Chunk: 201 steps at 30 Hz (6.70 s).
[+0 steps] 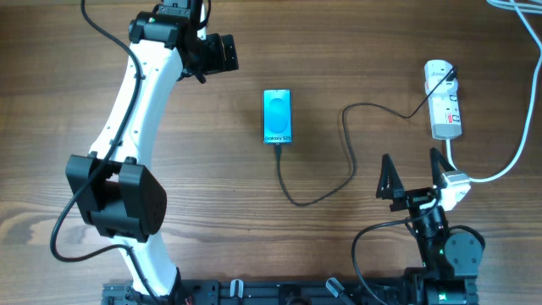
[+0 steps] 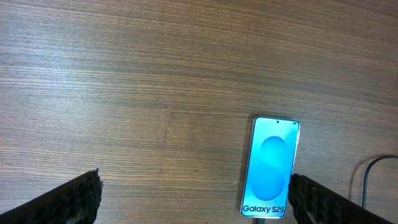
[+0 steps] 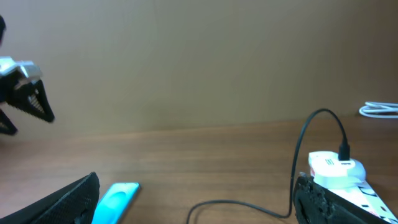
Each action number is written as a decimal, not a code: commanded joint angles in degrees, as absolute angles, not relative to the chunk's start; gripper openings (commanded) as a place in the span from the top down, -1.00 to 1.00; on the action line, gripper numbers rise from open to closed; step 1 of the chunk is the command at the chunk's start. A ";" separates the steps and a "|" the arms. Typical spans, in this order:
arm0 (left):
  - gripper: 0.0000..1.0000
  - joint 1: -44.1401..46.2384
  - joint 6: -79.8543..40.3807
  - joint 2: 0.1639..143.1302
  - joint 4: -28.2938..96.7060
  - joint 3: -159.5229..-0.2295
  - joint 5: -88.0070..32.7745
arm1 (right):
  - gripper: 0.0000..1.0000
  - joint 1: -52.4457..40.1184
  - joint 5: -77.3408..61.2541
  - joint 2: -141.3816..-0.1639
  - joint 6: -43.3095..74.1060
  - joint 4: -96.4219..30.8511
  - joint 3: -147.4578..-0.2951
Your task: Plug charger to phone and switch on socket
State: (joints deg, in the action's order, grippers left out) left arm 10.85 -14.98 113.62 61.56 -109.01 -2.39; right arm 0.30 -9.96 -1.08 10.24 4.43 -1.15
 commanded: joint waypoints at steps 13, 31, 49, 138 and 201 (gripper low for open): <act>-1.00 10.63 -15.46 114.10 61.56 -108.77 -1.63 | -1.00 -0.03 -5.80 -0.21 2.57 0.05 -0.30; -1.00 10.63 -15.46 114.10 61.56 -108.77 -1.63 | -1.00 0.01 -4.34 -0.21 -0.19 -0.10 -0.32; -1.00 10.63 -15.46 114.10 61.56 -108.77 -1.63 | -0.99 0.01 -4.32 -0.21 -1.37 0.03 -0.32; -1.00 3.95 -10.90 19.42 4.47 -10.15 5.43 | -1.00 0.01 -4.32 -0.21 -1.37 0.05 -0.32; -1.00 -1.28 4.08 0.16 4.43 -0.36 -0.40 | -1.00 0.01 -4.32 -0.21 -1.34 0.05 -0.32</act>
State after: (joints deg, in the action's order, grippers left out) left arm -0.82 2.79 0.80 4.34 -0.86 0.49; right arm 0.30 -4.86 -0.78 -0.36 -0.01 -0.43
